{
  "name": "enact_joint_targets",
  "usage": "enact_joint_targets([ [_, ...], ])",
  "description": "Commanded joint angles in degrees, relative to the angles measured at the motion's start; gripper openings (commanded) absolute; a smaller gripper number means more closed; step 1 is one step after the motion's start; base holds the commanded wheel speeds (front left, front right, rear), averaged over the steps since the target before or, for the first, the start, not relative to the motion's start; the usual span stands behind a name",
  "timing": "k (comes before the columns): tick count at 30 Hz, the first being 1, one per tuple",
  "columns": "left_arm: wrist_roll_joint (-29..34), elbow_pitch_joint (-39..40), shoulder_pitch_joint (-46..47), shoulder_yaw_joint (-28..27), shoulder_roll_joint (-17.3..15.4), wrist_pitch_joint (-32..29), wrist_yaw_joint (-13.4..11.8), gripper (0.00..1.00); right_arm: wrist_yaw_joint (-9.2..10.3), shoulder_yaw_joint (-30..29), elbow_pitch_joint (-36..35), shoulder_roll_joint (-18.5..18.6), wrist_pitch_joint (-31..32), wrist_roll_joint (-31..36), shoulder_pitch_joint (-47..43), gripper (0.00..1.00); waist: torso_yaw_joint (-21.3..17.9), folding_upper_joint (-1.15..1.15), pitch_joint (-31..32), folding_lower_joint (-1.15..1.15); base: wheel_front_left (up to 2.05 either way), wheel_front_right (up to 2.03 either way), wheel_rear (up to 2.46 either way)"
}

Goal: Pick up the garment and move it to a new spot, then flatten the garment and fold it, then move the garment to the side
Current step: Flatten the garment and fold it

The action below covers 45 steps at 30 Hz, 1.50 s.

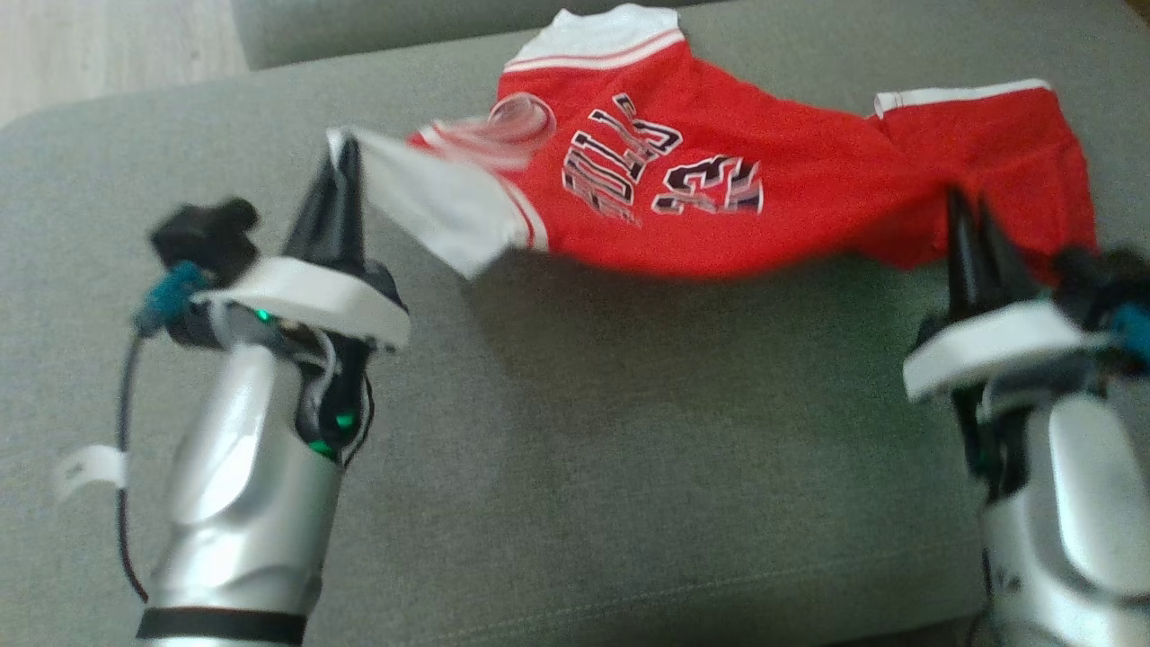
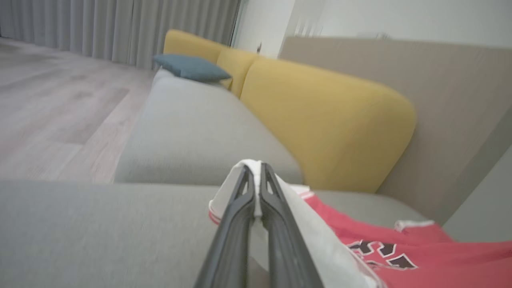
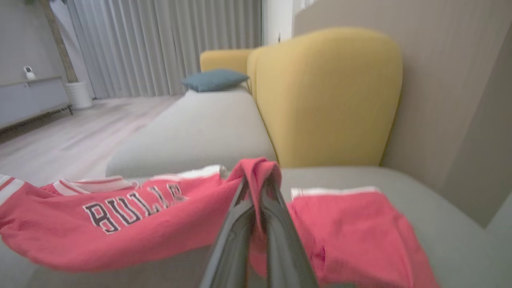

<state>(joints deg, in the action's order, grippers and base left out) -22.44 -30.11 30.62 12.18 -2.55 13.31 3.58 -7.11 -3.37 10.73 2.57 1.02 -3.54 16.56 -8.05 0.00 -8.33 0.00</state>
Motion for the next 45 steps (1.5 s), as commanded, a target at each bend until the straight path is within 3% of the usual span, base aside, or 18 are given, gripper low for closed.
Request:
enact_joint_targets([
  [1,-1.75,5.78,1.53,-2.84,-0.9,0.68,0.38,0.0,-0.37,2.15,-3.74,0.99,0.16,-0.34,5.23,0.0,0.6,0.0,1.38,0.0,0.0,0.0,0.0],
  [7,-7.98,21.76,1.32,-4.78,-0.58,-1.75,-0.76,0.0,-0.37,4.63,-8.0,4.59,2.65,-3.78,13.23,0.0,1.71,0.0,4.16,0.0,0.0,0.0,0.0],
  [12,-12.82,34.21,-0.52,-5.16,-0.43,-5.03,-3.84,0.0,-0.37,5.77,-11.31,6.4,5.9,-5.78,15.31,0.0,2.47,0.0,6.76,0.0,0.0,0.0,0.0],
  [19,-16.18,49.6,-4.4,-3.61,-0.37,-9.31,-9.39,0.0,-0.37,4.66,-20.14,4.91,12.43,-7.11,10.4,0.0,2.9,0.0,8.77,0.0,0.0,0.0,0.0],
  [24,-15.54,54.51,-2.38,-3.47,-1.0,-12.17,-11.96,0.0,-0.37,3.06,-25.75,2.85,18.34,-7.28,8.62,0.0,3.07,0.0,8.05,0.0,0.0,0.0,0.0],
  [28,-14.73,52.91,1.33,-3.8,-1.95,-13.58,-12.42,0.0,-0.37,2.7,-26.07,2.53,21.03,-6.56,10.71,0.0,3.03,0.0,5.96,0.0,0.0,0.0,0.0],
  [33,-15.02,42.92,11.92,-4.71,-3.45,-15.62,-11.39,0.0,-0.37,3.32,-19.71,2.96,23.29,-7.82,19.81,0.0,3.15,0.0,-0.25,0.0,0.0,0.0,0.0],
  [40,-12.23,19.97,32.98,-5.49,-6.88,-12.88,-7.62,0.0,-0.37,8.53,2.74,7.39,18.31,-7.87,41.85,0.0,3.81,0.0,-9.37,0.0,0.0,0.0,0.0],
  [45,-11.08,6.18,46.3,-6.22,-6.63,-5.87,-5.18,0.0,-0.37,11.46,18.65,9.85,7.16,-5.33,58.16,0.0,5.27,0.0,-12.66,0.0,0.0,0.0,0.0],
])
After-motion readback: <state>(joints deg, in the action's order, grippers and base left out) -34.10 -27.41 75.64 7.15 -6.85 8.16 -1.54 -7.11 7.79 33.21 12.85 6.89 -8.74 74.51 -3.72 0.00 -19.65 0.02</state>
